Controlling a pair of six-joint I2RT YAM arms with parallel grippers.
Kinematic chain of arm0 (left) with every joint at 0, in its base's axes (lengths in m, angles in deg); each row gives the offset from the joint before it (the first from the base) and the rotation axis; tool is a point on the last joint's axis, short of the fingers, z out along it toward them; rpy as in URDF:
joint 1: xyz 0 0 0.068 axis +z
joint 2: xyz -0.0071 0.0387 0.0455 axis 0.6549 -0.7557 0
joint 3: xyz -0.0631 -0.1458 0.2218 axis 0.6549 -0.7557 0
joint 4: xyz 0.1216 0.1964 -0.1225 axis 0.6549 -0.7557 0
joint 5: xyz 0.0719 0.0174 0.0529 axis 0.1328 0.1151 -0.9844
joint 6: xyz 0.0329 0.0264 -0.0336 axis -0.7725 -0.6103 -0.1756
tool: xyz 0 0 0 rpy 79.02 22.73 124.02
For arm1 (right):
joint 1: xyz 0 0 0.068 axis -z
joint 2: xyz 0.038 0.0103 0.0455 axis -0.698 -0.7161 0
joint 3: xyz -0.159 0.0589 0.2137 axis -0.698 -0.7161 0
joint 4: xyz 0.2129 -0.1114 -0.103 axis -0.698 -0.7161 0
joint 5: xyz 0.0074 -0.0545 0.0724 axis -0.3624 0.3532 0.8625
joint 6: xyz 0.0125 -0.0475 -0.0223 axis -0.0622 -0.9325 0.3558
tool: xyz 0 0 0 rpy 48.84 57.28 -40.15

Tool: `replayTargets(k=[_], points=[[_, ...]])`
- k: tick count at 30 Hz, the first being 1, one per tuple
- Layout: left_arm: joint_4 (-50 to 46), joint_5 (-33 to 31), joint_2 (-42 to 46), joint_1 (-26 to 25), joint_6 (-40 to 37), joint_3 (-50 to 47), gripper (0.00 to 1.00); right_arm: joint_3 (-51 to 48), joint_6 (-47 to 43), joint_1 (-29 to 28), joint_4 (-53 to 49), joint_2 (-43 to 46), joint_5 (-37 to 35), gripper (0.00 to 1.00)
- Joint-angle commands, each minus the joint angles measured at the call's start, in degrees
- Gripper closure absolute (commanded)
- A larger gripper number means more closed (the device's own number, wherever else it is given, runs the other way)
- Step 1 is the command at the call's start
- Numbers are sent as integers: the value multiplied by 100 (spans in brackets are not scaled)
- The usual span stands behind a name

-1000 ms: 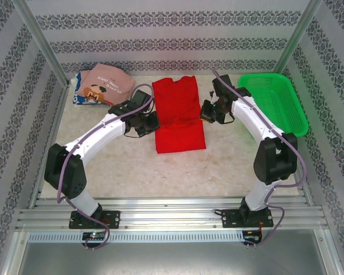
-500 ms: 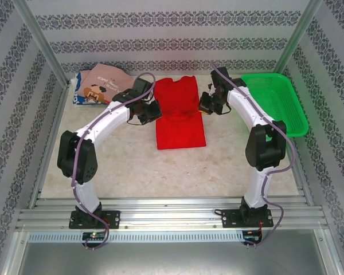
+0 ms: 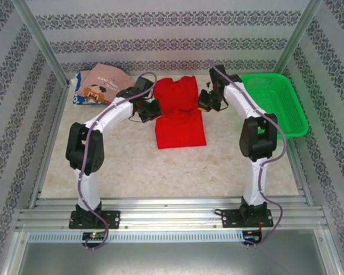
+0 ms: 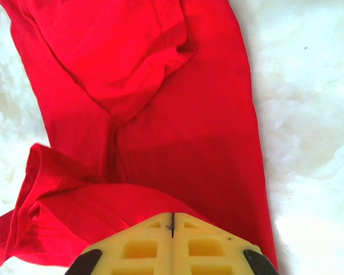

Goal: Fold and stack the t-shirts

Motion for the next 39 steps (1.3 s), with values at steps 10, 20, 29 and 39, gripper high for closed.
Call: replayTargets(k=[10, 20, 29, 39], points=[[253, 159, -644, 270, -232, 524, 100, 535, -97, 176, -38, -707, 45, 100], [300, 232, -1119, 361, -244, 847, 100, 1556, -131, 261, -368, -1499, 135, 100], [459, 315, -1514, 453, -191, 1108, 99, 2146, -78, 303, -486, -2059, 234, 98], [899, 654, -2023, 560, 164, 2063, 71, 2330, 1012, 660, 920, -2232, 1314, 72]])
